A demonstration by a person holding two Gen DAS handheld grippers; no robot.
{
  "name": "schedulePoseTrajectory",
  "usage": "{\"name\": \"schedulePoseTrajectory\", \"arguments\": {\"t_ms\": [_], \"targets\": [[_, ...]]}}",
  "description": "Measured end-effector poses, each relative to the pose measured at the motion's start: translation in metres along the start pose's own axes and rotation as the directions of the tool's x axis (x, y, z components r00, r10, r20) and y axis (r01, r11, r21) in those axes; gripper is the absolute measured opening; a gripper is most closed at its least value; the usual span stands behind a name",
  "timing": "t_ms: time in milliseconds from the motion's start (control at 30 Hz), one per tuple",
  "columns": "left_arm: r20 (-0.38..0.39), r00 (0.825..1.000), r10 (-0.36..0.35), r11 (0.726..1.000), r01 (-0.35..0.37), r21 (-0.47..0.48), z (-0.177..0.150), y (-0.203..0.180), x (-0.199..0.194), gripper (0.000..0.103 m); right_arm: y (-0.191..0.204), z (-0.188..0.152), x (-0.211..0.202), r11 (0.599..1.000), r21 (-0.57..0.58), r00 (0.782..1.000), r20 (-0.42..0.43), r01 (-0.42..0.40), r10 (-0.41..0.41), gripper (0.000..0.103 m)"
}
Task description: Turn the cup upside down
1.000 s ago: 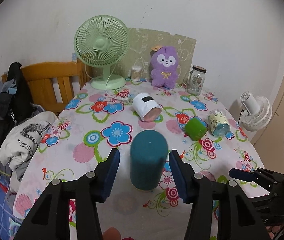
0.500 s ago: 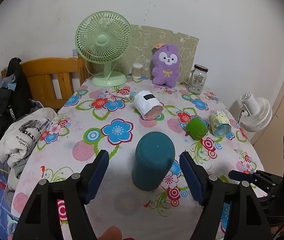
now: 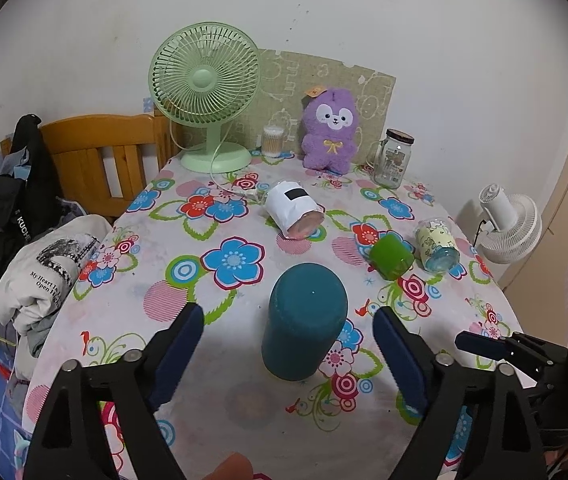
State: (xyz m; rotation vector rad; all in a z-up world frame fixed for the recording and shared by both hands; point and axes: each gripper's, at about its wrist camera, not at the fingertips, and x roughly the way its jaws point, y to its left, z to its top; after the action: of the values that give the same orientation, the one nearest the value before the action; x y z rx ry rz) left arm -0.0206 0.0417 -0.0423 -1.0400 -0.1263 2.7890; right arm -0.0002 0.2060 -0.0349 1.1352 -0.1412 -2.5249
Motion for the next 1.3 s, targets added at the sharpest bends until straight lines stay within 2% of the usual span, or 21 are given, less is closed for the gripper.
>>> {"name": "schedulePoseTrajectory", "arguments": {"t_ms": [100, 200, 267, 533, 767, 1300], "targets": [[0.01, 1.0, 0.004, 1.0, -0.004, -0.004, 0.001, 0.001, -0.003, 0.098, 0.005, 0.003, -0.003, 1.0, -0.011, 1.0, 0.017, 0.008, -0.007, 0.074], [0.021, 1.0, 0.012, 1.0, -0.012, 0.0, 0.002, 0.0, -0.006, 0.103, 0.01, 0.007, -0.011, 0.999, -0.015, 0.997, 0.075, 0.036, -0.035, 0.095], [0.029, 0.999, 0.018, 1.0, -0.018, 0.007, 0.003, -0.001, -0.008, 0.103, 0.013, 0.011, -0.017, 0.998, -0.021, 0.992, 0.117, 0.051, -0.048, 0.096], [0.059, 0.998, 0.026, 1.0, -0.027, 0.014, 0.008, -0.001, -0.018, 0.103, 0.013, 0.028, -0.032, 0.999, 0.026, 0.981, 0.186, 0.047, -0.051, 0.096], [0.112, 0.993, 0.038, 0.999, -0.04, 0.017, 0.017, 0.0, -0.033, 0.103, 0.03, 0.04, -0.048, 0.998, -0.019, 0.968, 0.245, 0.06, -0.053, 0.096], [0.246, 0.968, 0.047, 0.999, -0.049, 0.002, 0.038, 0.004, -0.066, 0.103, 0.056, 0.063, -0.078, 0.994, -0.075, 0.934, 0.354, 0.085, -0.053, 0.096]]}}
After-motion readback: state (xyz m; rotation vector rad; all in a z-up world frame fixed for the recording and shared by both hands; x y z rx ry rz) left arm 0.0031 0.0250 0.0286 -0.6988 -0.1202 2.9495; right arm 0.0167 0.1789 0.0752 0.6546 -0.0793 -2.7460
